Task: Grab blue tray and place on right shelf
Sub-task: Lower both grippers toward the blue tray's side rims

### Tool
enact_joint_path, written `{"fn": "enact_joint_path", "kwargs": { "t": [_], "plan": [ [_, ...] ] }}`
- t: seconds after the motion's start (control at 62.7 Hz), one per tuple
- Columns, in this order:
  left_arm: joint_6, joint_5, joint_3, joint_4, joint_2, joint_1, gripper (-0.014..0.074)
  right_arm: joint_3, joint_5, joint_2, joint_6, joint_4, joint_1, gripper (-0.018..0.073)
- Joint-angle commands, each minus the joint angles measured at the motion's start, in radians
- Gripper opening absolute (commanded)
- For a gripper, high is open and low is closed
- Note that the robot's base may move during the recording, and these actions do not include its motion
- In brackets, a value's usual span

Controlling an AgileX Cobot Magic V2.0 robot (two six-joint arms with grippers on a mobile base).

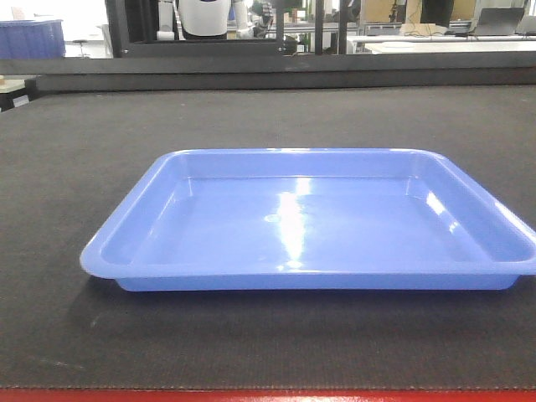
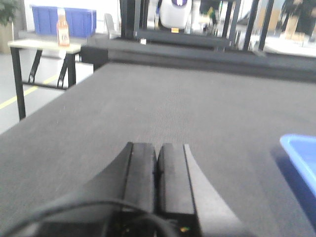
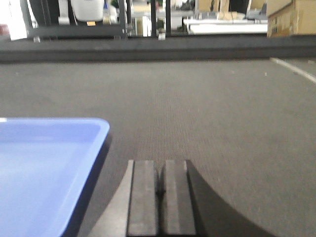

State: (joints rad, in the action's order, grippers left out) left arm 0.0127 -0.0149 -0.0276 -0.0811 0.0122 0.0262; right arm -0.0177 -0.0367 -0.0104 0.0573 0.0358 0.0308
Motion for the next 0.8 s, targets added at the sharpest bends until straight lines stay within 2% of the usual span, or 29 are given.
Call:
{"fn": "enact_joint_path", "kwargs": {
  "t": [0.0, 0.112, 0.175, 0.239, 0.319, 0.399, 0.447, 0.479, 0.574, 0.654, 0.782],
  "plan": [
    [-0.003, 0.054, 0.068, -0.008, 0.006, -0.008, -0.0048, 0.097, 0.115, -0.02, -0.006, 0.007, -0.003, 0.0052],
    [-0.003, -0.151, 0.27, 0.054, -0.047, -0.008, -0.0048, 0.244, 0.06, -0.006, -0.006, 0.007, -0.003, 0.0052],
    [0.0, -0.28, 0.394, 0.059, -0.114, -0.008, -0.0047, 0.338, 0.007, 0.029, -0.006, 0.007, -0.003, 0.0063],
    [0.0, -0.358, 0.493, 0.059, -0.187, -0.008, -0.0024, 0.412, -0.027, 0.082, -0.006, 0.007, -0.003, 0.0102],
    [0.008, -0.421, 0.606, 0.059, -0.292, -0.008, 0.0083, 0.494, -0.036, 0.16, -0.006, 0.007, -0.003, 0.0212],
    [0.048, -0.464, 0.699, 0.054, -0.401, -0.01, 0.0265, 0.553, -0.038, 0.24, -0.006, 0.007, -0.003, 0.0358],
    [0.05, -0.46, 0.737, 0.054, -0.462, -0.039, 0.0374, 0.581, -0.047, 0.292, -0.006, 0.007, -0.003, 0.0442],
    [0.05, -0.458, 0.755, 0.054, -0.497, -0.067, 0.0416, 0.604, -0.058, 0.337, -0.006, 0.007, -0.003, 0.0506],
    [0.05, -0.458, 0.795, 0.025, -0.6, -0.158, 0.0441, 0.66, -0.106, 0.44, -0.006, 0.008, -0.003, 0.0609],
    [0.05, -0.505, 0.834, -0.023, -0.684, -0.233, 0.0441, 0.725, -0.179, 0.52, -0.006, 0.031, -0.017, 0.0627],
    [0.05, -0.609, 0.935, -0.072, -0.862, -0.353, 0.0441, 0.863, -0.364, 0.674, -0.007, 0.098, -0.096, 0.0624]
  ]
}}
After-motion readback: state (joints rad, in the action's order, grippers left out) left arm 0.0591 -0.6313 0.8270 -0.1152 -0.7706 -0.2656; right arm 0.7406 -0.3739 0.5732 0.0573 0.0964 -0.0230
